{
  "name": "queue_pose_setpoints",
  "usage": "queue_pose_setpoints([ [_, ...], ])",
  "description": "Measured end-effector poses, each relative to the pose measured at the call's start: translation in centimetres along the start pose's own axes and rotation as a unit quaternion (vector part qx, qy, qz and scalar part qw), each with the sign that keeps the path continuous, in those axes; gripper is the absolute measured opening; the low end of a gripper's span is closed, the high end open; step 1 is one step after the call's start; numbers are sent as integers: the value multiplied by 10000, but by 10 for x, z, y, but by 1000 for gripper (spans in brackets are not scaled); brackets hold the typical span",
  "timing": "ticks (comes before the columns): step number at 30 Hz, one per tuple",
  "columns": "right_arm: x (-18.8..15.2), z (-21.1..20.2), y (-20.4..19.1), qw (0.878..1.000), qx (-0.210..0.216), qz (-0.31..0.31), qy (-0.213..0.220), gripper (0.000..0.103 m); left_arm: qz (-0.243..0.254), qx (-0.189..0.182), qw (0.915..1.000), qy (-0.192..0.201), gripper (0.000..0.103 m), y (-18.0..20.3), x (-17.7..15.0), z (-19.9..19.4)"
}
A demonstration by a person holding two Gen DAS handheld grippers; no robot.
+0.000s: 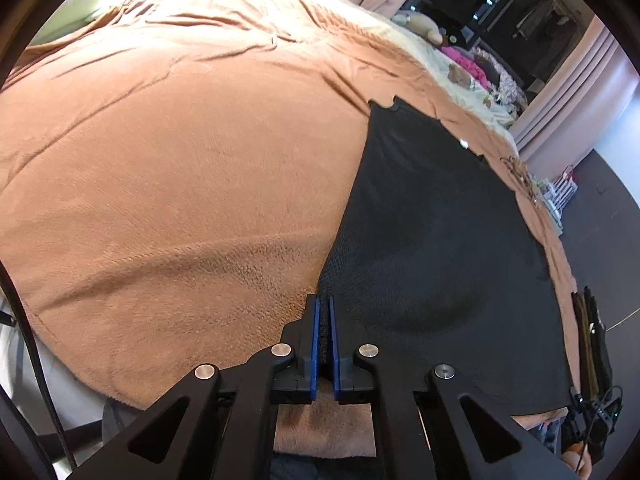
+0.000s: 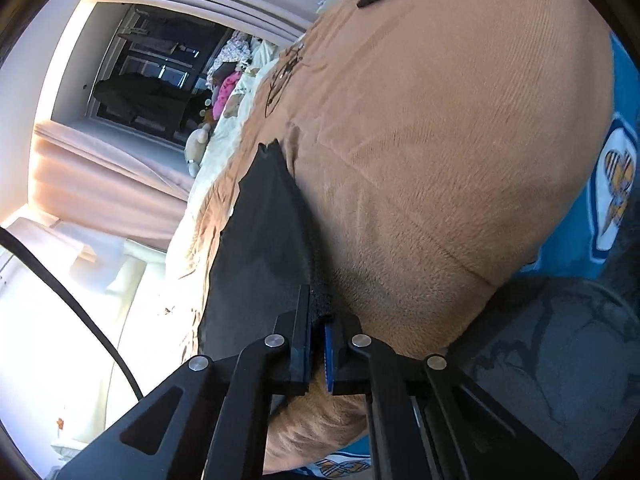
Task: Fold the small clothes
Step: 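Close the left gripper on the hem while the right gripper pinches the hem, then lift the hem with both grippers and fold it toward the collar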
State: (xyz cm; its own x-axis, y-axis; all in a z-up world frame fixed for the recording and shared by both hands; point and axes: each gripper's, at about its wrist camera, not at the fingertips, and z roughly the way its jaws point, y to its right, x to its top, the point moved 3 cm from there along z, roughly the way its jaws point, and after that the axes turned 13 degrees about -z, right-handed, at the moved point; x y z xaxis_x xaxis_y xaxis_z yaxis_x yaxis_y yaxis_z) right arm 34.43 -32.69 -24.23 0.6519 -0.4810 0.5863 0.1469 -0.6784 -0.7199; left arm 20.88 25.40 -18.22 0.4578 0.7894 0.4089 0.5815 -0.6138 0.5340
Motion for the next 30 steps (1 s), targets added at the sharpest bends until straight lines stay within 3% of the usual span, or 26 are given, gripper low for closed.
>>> queue_pose_setpoints([
  [5,-3,-15,-52,9990,79,-413,161,0,115,-236,9994,235,4,14,1,-29],
  [12,-5,-54,-80,9946,370,-856,446,0,25,-632,9970,451,3,19,2,-74],
  [20,-31,-99,-91,9860,594,-1451,562,0,1,-957,9929,703,3,1,-17,-128],
  [30,-36,-133,-71,9844,694,-1484,638,0,-32,-1240,9888,828,3,-21,-44,-181],
])
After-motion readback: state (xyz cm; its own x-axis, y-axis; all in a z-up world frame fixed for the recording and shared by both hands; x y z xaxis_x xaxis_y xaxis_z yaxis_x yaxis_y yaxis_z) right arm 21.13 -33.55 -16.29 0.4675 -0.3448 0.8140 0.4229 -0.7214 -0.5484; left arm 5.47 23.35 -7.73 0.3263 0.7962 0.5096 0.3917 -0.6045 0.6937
